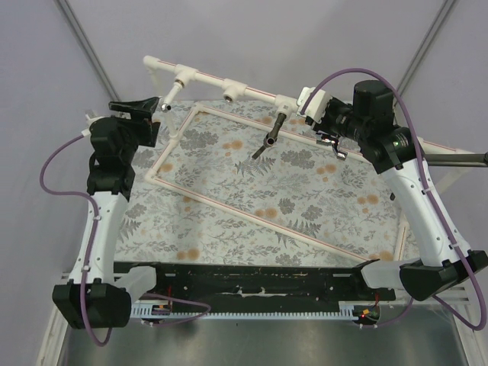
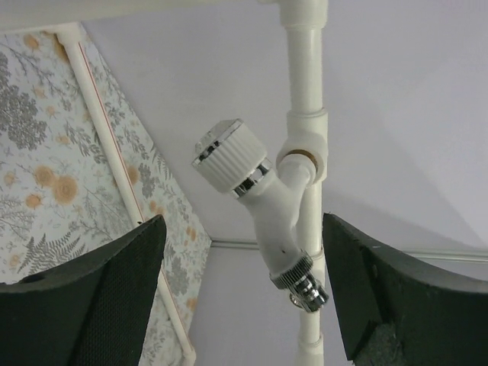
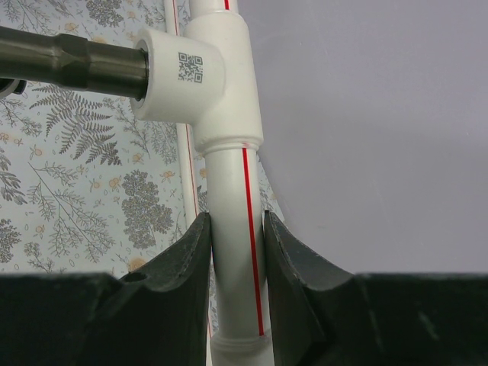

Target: Install the water faucets

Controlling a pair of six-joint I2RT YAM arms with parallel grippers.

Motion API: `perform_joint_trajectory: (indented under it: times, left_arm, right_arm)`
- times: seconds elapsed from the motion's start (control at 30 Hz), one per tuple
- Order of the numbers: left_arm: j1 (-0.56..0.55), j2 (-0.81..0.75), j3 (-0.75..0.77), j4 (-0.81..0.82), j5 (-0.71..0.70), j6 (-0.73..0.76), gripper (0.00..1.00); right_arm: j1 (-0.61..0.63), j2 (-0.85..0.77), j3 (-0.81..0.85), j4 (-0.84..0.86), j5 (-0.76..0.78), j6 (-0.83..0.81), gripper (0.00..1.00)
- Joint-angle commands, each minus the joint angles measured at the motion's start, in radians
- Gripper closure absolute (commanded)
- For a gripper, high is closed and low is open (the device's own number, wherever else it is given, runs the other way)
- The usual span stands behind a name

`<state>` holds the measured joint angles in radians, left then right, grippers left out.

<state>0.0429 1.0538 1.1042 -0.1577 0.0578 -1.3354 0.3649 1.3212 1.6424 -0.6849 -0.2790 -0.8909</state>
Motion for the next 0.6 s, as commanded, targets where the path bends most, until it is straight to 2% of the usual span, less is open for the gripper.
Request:
perform_joint_trajectory:
  times: [0.0,0.2,0.43,0.57]
  left_arm:
    - [0.005,0.057,0.0,0.118,0.131,-0.165,0.14]
    - [0.005,0.138,0.0,0.22,0.161,-0.223,0.24]
    - [-0.001,0.239,0.003,0.406,0.227,-0.323,0.53]
    - [-0.002,0.265,0.002,0.478,0.244,-0.312,0.77]
  right_arm:
    - [0.019,0.016,-0.042,-0.143,-0.017,0.043,1.0]
    - [0.019,0.009,-0.055,-0.139,-0.011,0.04,1.0]
    - [0.019,0.006,-0.053,-0.139,0.009,0.038,1.0]
    - [0.019,0.012,-0.052,-0.139,0.005,0.037,1.0]
